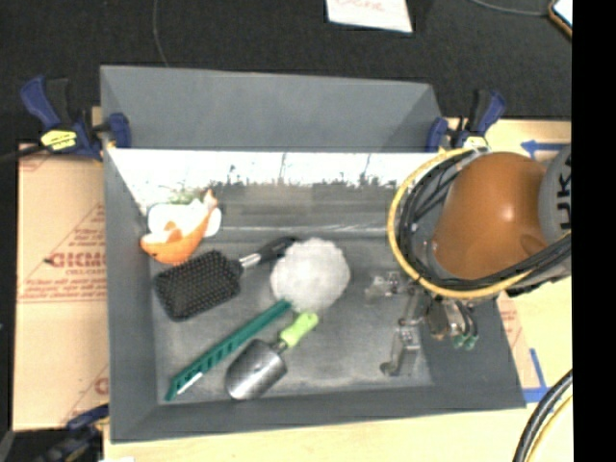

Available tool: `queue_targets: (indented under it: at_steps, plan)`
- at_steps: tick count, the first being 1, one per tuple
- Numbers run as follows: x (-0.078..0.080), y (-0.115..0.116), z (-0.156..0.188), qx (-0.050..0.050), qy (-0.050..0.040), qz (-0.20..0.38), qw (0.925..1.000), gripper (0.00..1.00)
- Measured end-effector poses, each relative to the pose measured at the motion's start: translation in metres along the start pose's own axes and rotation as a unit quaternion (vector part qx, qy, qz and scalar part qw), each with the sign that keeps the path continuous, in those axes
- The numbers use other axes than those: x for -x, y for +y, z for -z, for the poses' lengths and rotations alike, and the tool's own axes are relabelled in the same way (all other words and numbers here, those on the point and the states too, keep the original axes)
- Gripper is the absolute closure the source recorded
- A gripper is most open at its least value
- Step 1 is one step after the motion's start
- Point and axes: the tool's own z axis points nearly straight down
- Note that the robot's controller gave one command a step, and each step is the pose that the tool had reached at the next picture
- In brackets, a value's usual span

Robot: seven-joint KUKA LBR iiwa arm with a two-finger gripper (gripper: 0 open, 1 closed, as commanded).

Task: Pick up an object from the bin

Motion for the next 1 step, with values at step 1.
queue_targets:
  at_steps: [1]
  plan:
    - [0.0015,0.0001,0.0043,0.0,-0.0041,0.002,1.0,0.0]
